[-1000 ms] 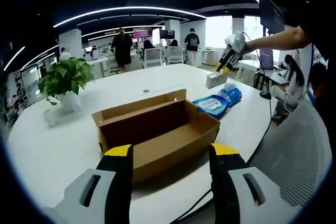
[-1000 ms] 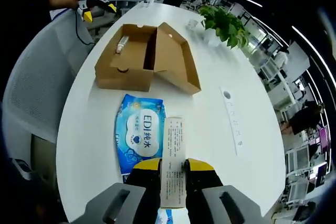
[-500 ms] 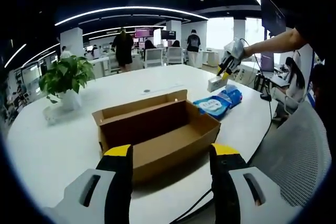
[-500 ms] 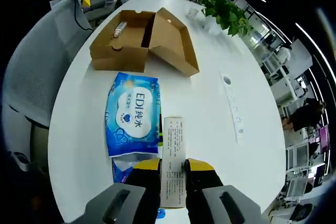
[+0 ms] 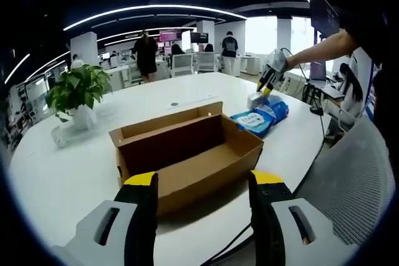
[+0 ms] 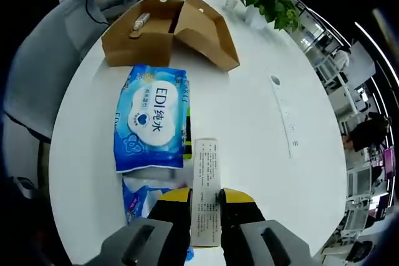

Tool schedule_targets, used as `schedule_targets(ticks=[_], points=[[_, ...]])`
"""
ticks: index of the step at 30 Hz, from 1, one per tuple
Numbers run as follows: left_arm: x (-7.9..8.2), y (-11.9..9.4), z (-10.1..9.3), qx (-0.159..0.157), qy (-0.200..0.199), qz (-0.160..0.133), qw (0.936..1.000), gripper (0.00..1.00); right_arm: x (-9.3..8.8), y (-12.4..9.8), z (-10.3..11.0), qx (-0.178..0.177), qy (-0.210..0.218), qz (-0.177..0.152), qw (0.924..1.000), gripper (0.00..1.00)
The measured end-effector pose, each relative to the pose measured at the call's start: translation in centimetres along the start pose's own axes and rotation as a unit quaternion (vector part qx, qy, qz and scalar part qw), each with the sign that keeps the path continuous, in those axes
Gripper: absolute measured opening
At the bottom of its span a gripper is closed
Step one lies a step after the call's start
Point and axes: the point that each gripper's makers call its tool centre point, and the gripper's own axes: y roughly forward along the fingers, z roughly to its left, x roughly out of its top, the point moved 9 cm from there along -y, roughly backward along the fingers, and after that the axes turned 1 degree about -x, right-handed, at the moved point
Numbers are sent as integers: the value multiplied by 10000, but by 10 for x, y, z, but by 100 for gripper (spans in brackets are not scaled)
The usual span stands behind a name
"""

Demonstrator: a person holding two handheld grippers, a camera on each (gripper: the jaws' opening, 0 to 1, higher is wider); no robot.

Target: Operate the shoe box by opening the lid, removing the specified soft item, and placing it in the target area until the item is outside and the box remains undamaged.

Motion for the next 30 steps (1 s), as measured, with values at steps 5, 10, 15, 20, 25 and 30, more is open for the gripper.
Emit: schedule_targets(ticks=[5, 10, 15, 20, 25, 30], points=[[-1, 0, 0, 28, 28, 56, 10000, 59, -4, 5, -1, 53, 34, 31, 10000, 13], [-1, 1, 0, 28, 33, 93, 9999, 59, -12, 13, -5, 116, 92, 94, 9998, 13], [-2, 0, 1, 42, 54, 122, 9999, 59, -25, 17, -7, 200, 57, 282, 9994, 13], [-1, 0, -1, 51, 52, 118, 9999, 59, -29, 16, -4, 207, -48, 395, 9990, 13], [-2, 0, -1, 30, 66, 132, 9999, 59, -29, 14, -4, 188, -56, 458, 9988, 14], [-2, -1, 0, 41, 64, 123, 9999, 59, -29, 11, -1, 166, -109, 527, 9984, 14]])
